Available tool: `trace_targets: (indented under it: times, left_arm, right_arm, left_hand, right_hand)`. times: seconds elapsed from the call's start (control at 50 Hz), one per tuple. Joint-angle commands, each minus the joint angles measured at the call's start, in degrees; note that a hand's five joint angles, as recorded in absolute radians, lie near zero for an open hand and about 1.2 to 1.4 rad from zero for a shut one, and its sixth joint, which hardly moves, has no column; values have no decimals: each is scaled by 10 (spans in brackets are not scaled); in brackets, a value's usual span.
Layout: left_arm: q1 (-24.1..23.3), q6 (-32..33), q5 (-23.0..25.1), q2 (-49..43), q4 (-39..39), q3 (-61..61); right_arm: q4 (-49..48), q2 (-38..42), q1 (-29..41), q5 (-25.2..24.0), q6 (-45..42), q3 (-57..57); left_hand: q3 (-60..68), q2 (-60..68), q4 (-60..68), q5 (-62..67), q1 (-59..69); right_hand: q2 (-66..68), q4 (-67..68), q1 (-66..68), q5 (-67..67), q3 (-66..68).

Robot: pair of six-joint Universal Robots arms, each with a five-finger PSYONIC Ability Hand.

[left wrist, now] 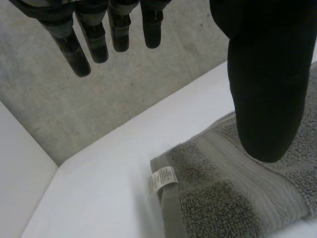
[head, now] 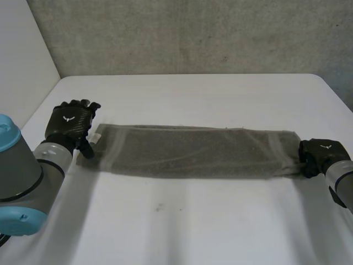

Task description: Fold the towel.

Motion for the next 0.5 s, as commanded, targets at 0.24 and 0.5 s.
trace_targets:
  times: [0.24, 0.5]
  left_arm:
    - [-2, 0, -1, 6, 10, -10]
    - [-2, 1, -1, 9, 10, -11]
  right_arm:
    - [-16, -17, -117, 16, -238, -46]
    - [-19, -66, 36, 6, -196, -136]
  left_hand:
    - [7, 8, 8, -2, 4]
    - [7, 8, 8, -2, 4]
  right_hand:
    - [133, 123, 249, 156, 131]
    - [133, 123, 249, 156, 131]
